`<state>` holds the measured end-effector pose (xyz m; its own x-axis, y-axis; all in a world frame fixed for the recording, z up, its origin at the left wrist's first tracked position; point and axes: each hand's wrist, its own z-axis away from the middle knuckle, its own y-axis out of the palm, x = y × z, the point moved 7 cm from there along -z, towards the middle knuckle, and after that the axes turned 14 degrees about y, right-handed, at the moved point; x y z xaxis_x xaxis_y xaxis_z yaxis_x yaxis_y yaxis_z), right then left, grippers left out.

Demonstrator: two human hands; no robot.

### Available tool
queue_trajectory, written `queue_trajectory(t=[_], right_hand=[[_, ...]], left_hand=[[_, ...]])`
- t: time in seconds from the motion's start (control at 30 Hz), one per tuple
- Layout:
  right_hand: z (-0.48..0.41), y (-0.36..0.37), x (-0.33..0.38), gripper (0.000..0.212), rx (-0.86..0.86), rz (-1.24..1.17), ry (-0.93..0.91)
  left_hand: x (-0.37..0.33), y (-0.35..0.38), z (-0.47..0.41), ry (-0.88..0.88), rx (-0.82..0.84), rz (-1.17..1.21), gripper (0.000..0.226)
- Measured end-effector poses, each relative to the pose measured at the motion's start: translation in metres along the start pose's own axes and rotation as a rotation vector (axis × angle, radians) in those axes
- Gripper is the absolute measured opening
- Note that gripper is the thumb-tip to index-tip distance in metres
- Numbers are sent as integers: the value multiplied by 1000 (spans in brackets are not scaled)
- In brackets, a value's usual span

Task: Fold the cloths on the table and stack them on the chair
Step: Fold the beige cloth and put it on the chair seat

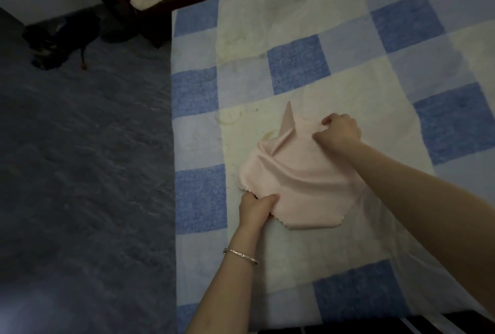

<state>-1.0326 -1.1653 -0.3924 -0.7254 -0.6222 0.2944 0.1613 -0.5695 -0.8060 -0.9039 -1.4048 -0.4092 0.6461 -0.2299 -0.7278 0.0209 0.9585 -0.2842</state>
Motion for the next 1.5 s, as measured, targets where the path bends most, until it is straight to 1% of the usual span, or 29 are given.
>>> queue_trajectory(t=[0.1, 0.17, 0.27, 0.3, 0.33, 0.43, 0.47, 0.53, 0.6, 0.67, 0.73, 0.83, 0.9, 0.97, 1.1, 1.2, 1.3, 1.37, 1.43, 1.5], right_hand=[[-2, 0, 1, 40, -22, -10, 0], [-4, 1, 3, 35, -41, -12, 1], [-7, 1, 6, 32, -47, 22, -9], [-8, 0, 7, 31, -47, 29, -8], [-9, 0, 7, 30, -49, 36, -10], [-10, 1, 6, 29, -56, 59, -22], [-9, 1, 6, 29, -60, 57, -27], [-6, -3, 7, 28, -47, 11, -27], [-2, -7, 6, 24, -6, -65, -18], [3, -10, 4, 21, 13, -91, -39], [10, -10, 3, 22, 11, -60, -86], [22, -13, -1, 38, 16, -89, -153], [30, -21, -4, 47, -2, -173, -197], [36, -32, -8, 50, -28, -236, -216], [44, -51, -16, 45, -33, -328, -196], [45, -67, -28, 41, -45, -411, -128], [49, -79, -34, 36, -47, -453, -136], [53, -84, -36, 33, -40, -487, -149], [55, -86, -37, 33, -23, -489, -162], [57, -86, -37, 35, -2, -452, -180]], left_hand=[[1, -2, -1, 11, -18, 48, 32], [1, -2, -1, 17, -19, 68, 32], [-2, -2, 1, 43, -8, 39, 19], [-2, -2, 1, 51, 0, 23, 18], [-2, 0, 1, 58, 19, 10, 23], [-1, 5, 0, 74, 74, -48, 54], [-3, 6, 0, 88, 82, -59, 54], [-8, 4, -1, 120, 61, -57, 38], [-12, 1, -4, 157, 21, -43, 31], [-18, 1, -5, 190, -11, -14, 31], [-25, 2, -5, 212, -26, 7, 34], [-32, 1, -6, 233, -56, 25, 40], [-35, -2, -5, 233, -120, 38, 41], [-37, -6, -5, 232, -205, 37, 44], [-48, -18, -6, 291, -380, 139, 34], [-59, -31, -4, 307, -468, 196, 36], [-67, -41, -5, 318, -471, 261, 49], [-75, -47, -5, 366, -459, 262, 55], [-85, -49, -4, 449, -422, 294, 55], [-95, -53, -1, 536, -386, 267, 49]])
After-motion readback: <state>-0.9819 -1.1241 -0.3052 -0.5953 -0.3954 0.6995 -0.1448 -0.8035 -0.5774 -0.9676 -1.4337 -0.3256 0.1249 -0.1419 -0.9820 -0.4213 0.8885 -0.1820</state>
